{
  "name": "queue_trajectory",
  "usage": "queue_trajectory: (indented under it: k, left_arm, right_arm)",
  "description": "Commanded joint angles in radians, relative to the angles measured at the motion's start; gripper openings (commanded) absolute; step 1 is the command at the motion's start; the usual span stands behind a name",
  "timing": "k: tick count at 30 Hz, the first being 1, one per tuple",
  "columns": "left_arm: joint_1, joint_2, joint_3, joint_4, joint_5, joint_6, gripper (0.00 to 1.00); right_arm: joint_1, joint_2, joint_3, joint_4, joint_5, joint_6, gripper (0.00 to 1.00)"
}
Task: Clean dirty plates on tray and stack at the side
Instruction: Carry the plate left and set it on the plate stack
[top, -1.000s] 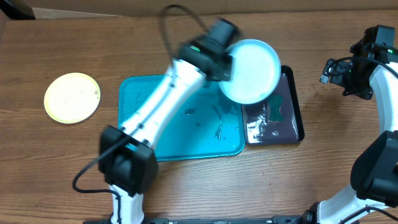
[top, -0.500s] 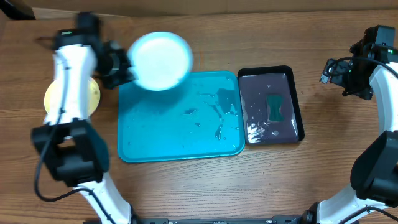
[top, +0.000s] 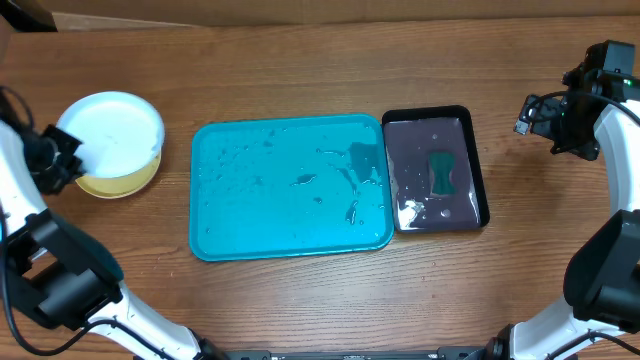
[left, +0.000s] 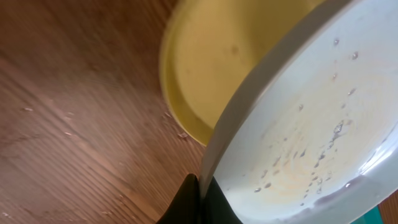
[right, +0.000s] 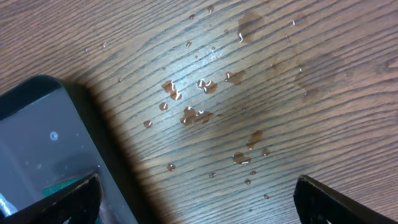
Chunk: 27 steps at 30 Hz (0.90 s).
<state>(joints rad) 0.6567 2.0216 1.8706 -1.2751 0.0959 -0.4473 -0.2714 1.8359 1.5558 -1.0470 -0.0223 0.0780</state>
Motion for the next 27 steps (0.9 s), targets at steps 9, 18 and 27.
queue_trajectory:
  k: [9,18,27]
  left_arm:
    - [0.01,-0.03,-0.119,0.159,-0.107,-0.048,0.04]
    - [0.01,-0.03,-0.24,0.278,-0.026,-0.026,0.4]
    - [-0.024,-0.03,-0.24,0.248,0.376,0.213,0.73]
  right_arm:
    - [0.001,-0.005,0.008,0.005,-0.002,0.005,1.0]
    - [0.001,-0.005,0.008,0.005,-0.002,0.005,1.0]
    - [0.001,-0.005,0.008,0.005,-0.002,0.005,1.0]
